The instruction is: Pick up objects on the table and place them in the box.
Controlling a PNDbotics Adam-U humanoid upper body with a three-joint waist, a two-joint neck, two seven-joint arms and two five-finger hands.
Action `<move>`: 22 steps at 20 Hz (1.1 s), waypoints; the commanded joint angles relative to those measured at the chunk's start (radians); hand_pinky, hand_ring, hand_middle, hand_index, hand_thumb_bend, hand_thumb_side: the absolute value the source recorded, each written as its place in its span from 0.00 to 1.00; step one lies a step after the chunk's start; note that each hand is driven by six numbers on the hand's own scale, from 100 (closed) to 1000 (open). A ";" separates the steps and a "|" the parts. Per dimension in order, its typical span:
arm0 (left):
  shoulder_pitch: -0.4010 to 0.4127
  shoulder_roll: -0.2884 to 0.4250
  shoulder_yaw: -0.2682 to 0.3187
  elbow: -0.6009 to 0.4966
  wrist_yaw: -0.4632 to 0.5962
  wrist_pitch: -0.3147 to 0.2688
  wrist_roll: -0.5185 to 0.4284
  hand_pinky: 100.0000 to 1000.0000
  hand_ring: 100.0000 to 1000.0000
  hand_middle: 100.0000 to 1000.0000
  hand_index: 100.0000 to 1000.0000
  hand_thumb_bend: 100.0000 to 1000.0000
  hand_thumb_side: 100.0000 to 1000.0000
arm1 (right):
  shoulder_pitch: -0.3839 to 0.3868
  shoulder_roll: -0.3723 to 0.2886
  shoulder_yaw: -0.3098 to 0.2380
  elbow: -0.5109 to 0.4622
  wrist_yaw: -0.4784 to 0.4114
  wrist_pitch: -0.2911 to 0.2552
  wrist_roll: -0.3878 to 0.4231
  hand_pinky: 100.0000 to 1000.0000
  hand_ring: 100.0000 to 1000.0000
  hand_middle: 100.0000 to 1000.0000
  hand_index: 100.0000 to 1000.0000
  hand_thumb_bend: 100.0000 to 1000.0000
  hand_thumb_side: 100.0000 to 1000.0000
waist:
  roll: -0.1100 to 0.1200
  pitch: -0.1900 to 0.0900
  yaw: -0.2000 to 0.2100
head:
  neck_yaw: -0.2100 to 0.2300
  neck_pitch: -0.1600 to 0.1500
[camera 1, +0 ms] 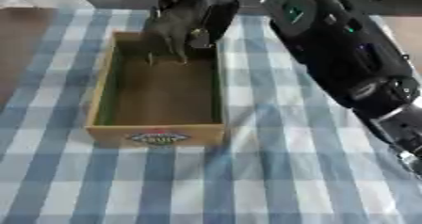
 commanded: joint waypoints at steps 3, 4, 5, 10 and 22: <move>-0.015 0.002 -0.003 -0.019 0.003 -0.002 -0.006 0.81 0.82 0.76 0.69 0.00 0.58 | -0.024 0.042 -0.028 0.045 0.045 -0.001 -0.044 0.77 0.81 0.35 0.50 0.00 0.02 | 0.004 -0.015 0.012 | -0.015 -0.020; -0.016 0.001 -0.003 -0.019 0.004 -0.002 -0.006 0.81 0.82 0.76 0.69 0.00 0.58 | -0.021 0.051 -0.029 0.057 0.056 0.000 -0.054 0.77 0.81 0.35 0.50 0.00 0.02 | 0.004 -0.015 0.014 | -0.017 -0.021; -0.016 0.001 -0.004 -0.019 0.004 -0.002 -0.006 0.81 0.82 0.76 0.69 0.00 0.58 | -0.019 0.059 -0.030 0.068 0.068 0.001 -0.063 0.77 0.81 0.35 0.50 0.00 0.02 | 0.004 -0.014 0.016 | -0.019 -0.022; -0.018 -0.002 -0.004 -0.019 0.005 -0.002 -0.007 0.81 0.82 0.76 0.69 0.00 0.58 | -0.004 0.095 -0.036 0.127 0.135 0.006 -0.112 0.76 0.81 0.35 0.50 0.00 0.01 | 0.005 -0.011 0.021 | -0.025 -0.024; -0.024 -0.005 -0.003 -0.019 0.007 -0.004 -0.008 0.81 0.82 0.76 0.69 0.00 0.58 | 0.027 0.145 -0.060 0.248 0.255 -0.024 -0.192 0.76 0.81 0.36 0.50 0.00 0.01 | 0.004 -0.001 0.030 | -0.032 -0.029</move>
